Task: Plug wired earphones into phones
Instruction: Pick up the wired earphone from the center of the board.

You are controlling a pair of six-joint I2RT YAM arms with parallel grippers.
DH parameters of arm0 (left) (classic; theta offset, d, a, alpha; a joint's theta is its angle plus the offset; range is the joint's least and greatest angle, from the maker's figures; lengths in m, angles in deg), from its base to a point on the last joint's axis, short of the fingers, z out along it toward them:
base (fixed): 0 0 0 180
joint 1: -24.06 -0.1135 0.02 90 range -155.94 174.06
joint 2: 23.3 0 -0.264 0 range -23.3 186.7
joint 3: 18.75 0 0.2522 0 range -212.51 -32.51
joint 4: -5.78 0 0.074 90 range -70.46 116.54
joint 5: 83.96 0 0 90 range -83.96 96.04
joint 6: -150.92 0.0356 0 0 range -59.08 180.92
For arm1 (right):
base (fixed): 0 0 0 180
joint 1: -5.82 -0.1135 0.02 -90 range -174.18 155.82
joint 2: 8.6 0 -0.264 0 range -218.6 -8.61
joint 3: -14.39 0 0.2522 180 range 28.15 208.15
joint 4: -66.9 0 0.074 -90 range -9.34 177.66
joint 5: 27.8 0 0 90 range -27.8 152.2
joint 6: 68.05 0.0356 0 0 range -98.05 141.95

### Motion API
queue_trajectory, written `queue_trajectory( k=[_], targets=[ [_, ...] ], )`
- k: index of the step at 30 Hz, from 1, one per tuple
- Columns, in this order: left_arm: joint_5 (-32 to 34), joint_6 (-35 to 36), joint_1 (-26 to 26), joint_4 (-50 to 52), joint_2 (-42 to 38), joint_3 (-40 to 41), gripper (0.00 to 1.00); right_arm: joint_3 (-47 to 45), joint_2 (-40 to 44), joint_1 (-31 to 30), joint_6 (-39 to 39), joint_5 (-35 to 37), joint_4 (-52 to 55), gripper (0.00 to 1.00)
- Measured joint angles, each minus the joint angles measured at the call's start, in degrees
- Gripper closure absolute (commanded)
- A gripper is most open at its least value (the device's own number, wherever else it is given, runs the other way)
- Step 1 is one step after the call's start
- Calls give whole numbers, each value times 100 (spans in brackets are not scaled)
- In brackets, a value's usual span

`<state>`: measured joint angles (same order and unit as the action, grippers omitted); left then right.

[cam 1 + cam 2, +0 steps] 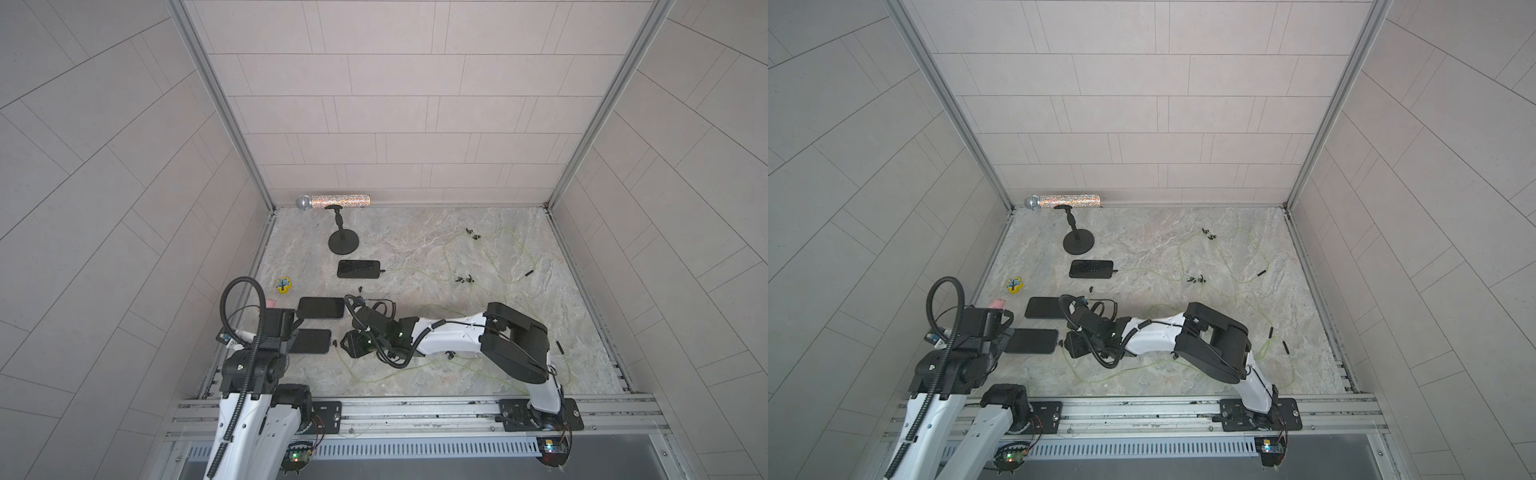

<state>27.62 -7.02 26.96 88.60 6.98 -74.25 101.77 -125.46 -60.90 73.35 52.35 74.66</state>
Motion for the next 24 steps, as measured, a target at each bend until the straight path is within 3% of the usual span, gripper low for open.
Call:
queue_trajectory(
  k=[12, 24],
  targets=[
    [201, 107, 0, 446, -13, -811, 6, 546, -590, 85, 144, -59, 55, 65],
    [-634, -267, 0, 693, -2, -402, 7, 1209, -994, 81, 219, -63, 435, 69]
  ],
)
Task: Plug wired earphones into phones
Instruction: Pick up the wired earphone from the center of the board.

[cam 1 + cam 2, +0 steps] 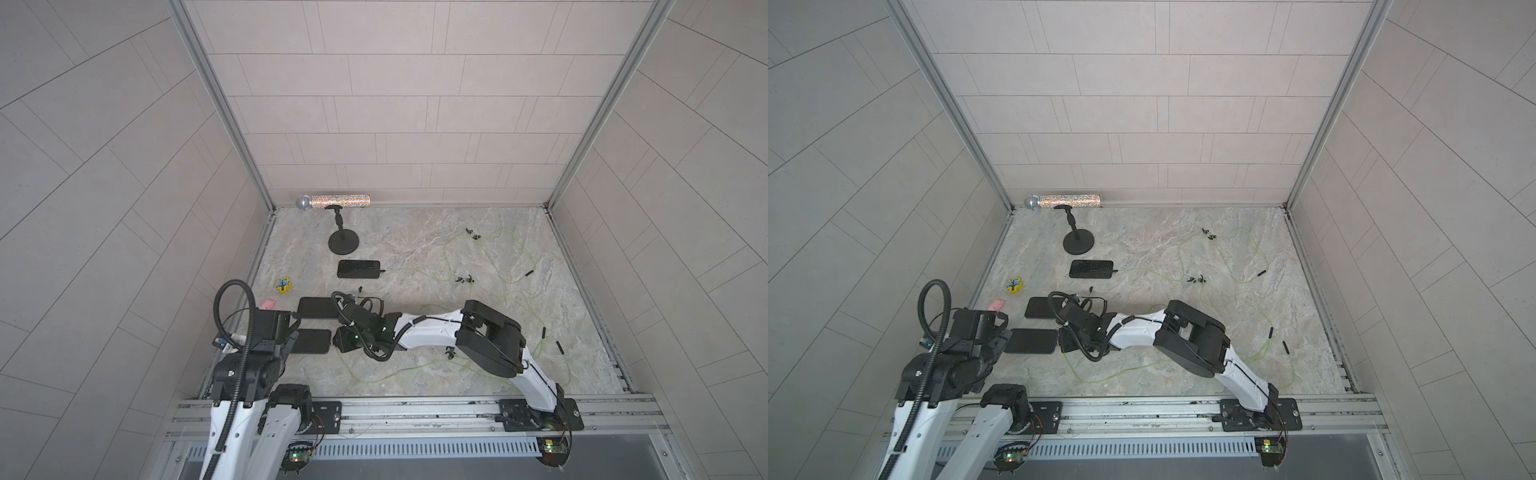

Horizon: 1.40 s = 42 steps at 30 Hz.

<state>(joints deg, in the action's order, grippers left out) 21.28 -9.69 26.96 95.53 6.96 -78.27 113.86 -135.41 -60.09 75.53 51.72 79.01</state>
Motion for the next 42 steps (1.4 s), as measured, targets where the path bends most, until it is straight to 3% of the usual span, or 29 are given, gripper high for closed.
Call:
queue_trajectory(
  k=[11, 19, 42],
  targets=[
    [-170, -254, 0, 90, 22, 179, 7, 308, -173, -129, 146, 17, 190, 74],
    [-170, -304, 0, 98, 22, 227, 7, 284, -177, -131, 275, 17, 186, 83],
    [-173, -341, 0, 103, 22, 275, 8, -149, -70, -133, 372, 68, -431, 84]
  ],
)
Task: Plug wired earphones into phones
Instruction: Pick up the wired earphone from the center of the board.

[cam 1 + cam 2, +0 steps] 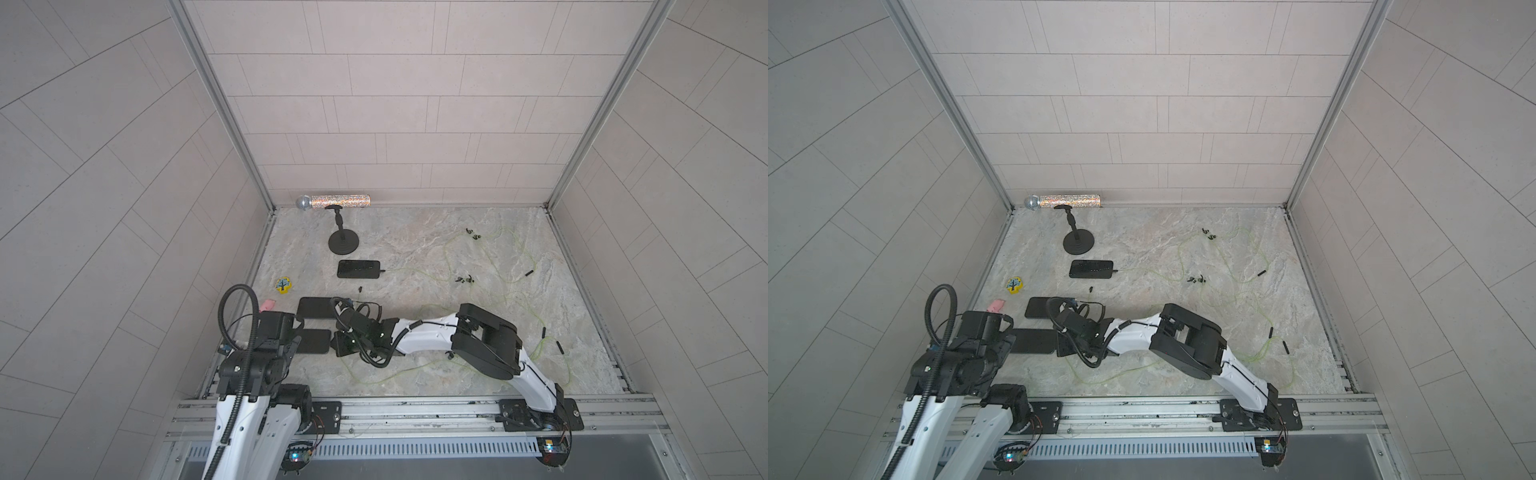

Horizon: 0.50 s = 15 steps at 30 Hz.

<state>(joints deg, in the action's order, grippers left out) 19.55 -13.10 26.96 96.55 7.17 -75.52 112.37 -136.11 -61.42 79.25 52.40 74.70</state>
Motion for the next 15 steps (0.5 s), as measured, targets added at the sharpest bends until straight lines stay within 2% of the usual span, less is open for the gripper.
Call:
queue_trajectory(
  k=[15],
  targets=[
    [-37, -13, 0, -4, 0, 0, 9, -68, 57, 0, -4, 42, 9, 92]
  ],
)
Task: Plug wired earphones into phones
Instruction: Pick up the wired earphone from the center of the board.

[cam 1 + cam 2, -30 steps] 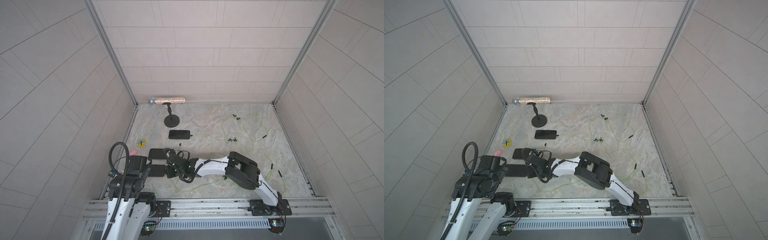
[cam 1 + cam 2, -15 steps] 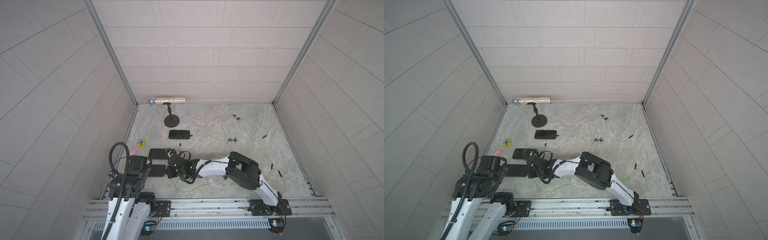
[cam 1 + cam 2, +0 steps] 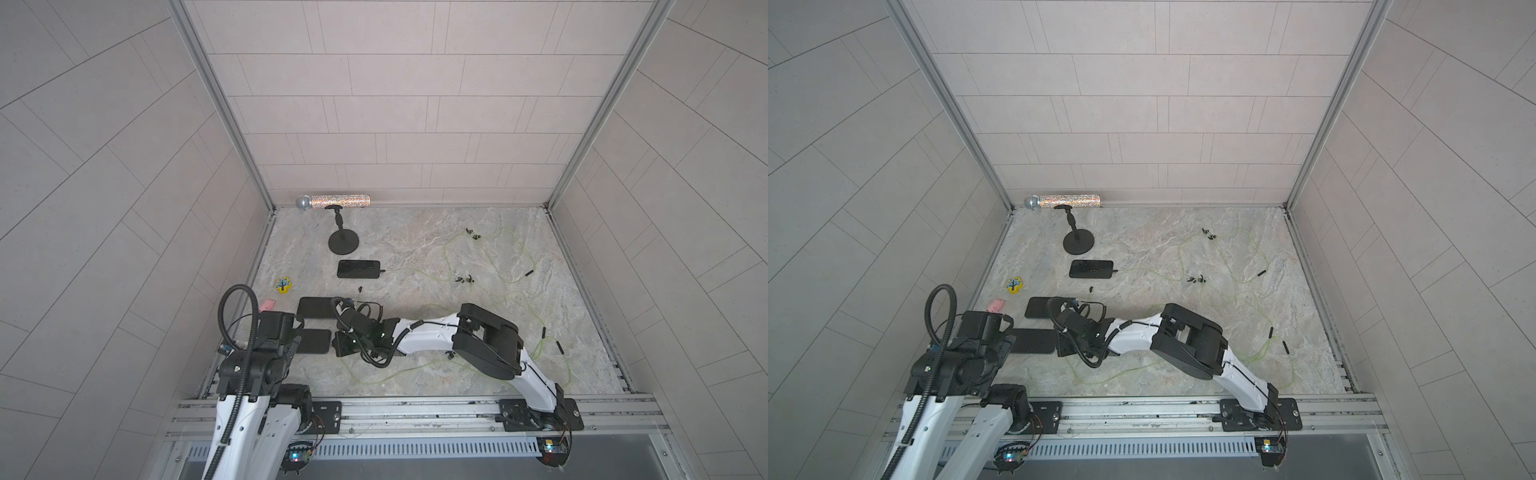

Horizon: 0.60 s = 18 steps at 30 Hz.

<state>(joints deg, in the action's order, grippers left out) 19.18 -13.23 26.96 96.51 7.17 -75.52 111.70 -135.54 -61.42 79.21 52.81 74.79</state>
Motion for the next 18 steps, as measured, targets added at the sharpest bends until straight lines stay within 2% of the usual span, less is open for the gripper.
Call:
queue_trajectory(
  k=[7, 10, 14, 18],
  targets=[
    [-35, 2, 0, -7, 7, 0, 8, -328, 247, 0, -140, 125, -13, 100],
    [-81, 7, 0, -26, 63, 0, 8, -592, 553, 4, -348, 304, 151, 100],
    [-284, 0, 0, -168, 271, 42, 8, -1139, 1290, 35, -686, 575, 326, 100],
    [-551, -101, 0, -734, 616, 378, 9, -1703, 2177, 138, -1038, 734, 400, 100]
  ],
)
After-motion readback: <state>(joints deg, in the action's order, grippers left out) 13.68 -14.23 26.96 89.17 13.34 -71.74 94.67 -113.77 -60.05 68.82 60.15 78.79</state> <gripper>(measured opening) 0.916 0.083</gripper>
